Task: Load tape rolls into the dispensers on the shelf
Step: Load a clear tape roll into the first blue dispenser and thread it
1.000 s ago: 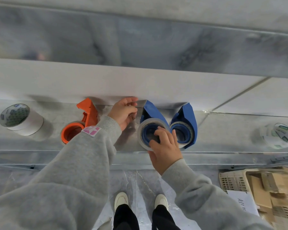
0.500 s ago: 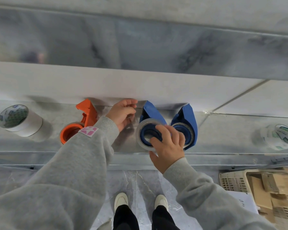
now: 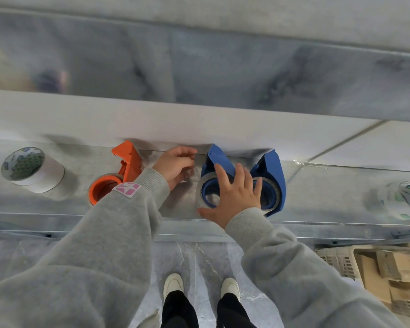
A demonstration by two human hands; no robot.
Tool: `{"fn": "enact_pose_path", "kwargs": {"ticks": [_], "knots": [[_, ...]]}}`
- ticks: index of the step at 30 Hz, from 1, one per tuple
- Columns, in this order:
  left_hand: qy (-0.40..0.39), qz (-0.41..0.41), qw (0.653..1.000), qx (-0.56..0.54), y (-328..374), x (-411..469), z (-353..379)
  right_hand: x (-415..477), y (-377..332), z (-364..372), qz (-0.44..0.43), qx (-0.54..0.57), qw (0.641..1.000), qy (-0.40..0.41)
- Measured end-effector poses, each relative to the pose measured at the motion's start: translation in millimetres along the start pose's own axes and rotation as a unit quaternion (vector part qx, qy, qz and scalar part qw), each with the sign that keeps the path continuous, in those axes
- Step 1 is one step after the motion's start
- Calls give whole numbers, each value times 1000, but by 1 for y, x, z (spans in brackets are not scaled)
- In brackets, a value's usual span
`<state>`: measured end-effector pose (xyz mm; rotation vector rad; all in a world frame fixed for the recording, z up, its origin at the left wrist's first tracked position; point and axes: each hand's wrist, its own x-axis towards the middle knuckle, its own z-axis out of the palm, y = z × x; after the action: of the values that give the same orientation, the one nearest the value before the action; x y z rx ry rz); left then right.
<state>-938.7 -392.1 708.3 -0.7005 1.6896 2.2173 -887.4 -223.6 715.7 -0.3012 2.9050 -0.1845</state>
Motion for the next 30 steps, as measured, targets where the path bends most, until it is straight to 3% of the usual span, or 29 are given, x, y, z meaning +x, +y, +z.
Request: {"fn": "enact_pose_path", "kwargs": {"ticks": [6,10,14,19,25,30], "knots": [[-22,14,999,-21,5,-14,-17,-4,2,-9,-45,80,996,2],[-116,62,991,-8,17,-41,-29,-10,8,-17,-49,177,983,20],[-179,140,974,22,41,-75,-35,-21,13,-25,-51,419,907,7],[-99,244,929,259,67,-102,-38,-37,17,-25,-85,620,774,-94],[-53,283,865,411,74,-123,-31,-53,10,-12,-79,672,721,-152],[-88,292,860,408,78,-137,-23,-63,8,-9,-87,711,667,-202]]}}
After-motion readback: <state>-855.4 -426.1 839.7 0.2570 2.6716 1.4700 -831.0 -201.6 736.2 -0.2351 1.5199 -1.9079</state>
